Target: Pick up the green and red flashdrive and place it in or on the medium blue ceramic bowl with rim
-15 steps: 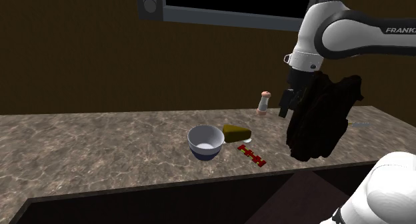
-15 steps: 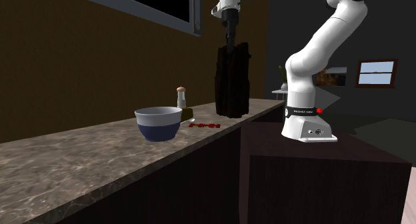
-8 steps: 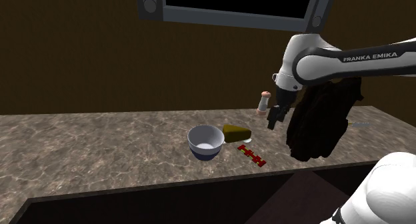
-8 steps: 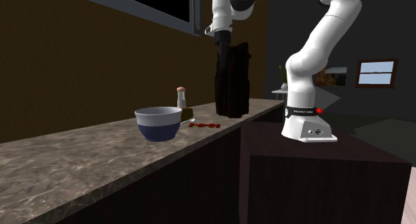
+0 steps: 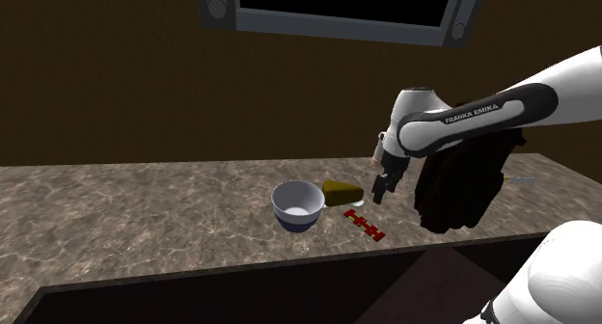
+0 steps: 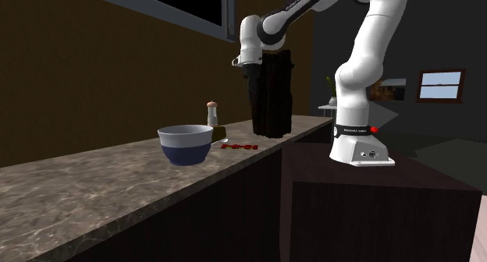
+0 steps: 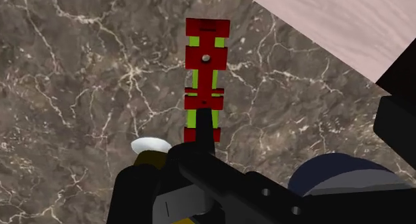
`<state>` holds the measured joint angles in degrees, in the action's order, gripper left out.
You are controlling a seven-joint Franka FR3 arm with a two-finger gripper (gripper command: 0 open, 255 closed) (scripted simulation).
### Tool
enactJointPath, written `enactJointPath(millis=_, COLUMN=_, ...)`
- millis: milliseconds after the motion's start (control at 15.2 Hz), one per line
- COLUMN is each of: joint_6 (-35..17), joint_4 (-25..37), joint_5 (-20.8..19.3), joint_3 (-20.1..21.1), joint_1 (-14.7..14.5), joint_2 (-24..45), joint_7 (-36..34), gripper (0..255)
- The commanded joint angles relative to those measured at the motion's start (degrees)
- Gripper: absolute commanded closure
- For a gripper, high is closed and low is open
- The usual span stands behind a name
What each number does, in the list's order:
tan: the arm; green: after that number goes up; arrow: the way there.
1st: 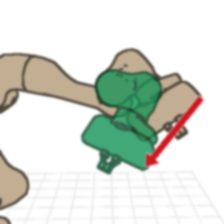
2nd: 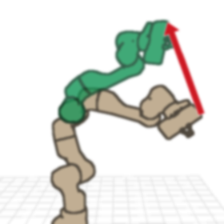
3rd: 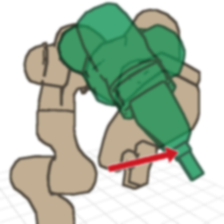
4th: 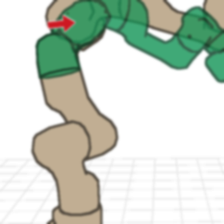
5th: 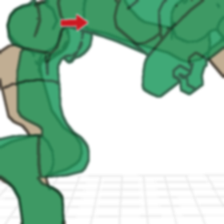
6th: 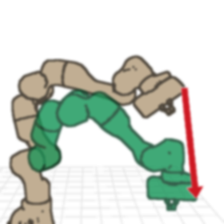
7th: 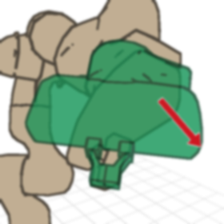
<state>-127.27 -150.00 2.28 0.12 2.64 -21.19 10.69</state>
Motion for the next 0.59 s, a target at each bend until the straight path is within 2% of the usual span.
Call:
enactJointPath(millis=0, joint_6=-4.5, joint_4=-0.1, joint_5=-0.2, joint_3=-0.3, joint_1=0.2, joint_2=4.2, joint_7=0.6, gripper=0)
enactJointPath(millis=528, joint_6=-20.2, joint_4=3.2, joint_5=-0.1, joint_3=-1.7, joint_1=1.2, joint_2=22.9, joint_7=3.6, gripper=0)
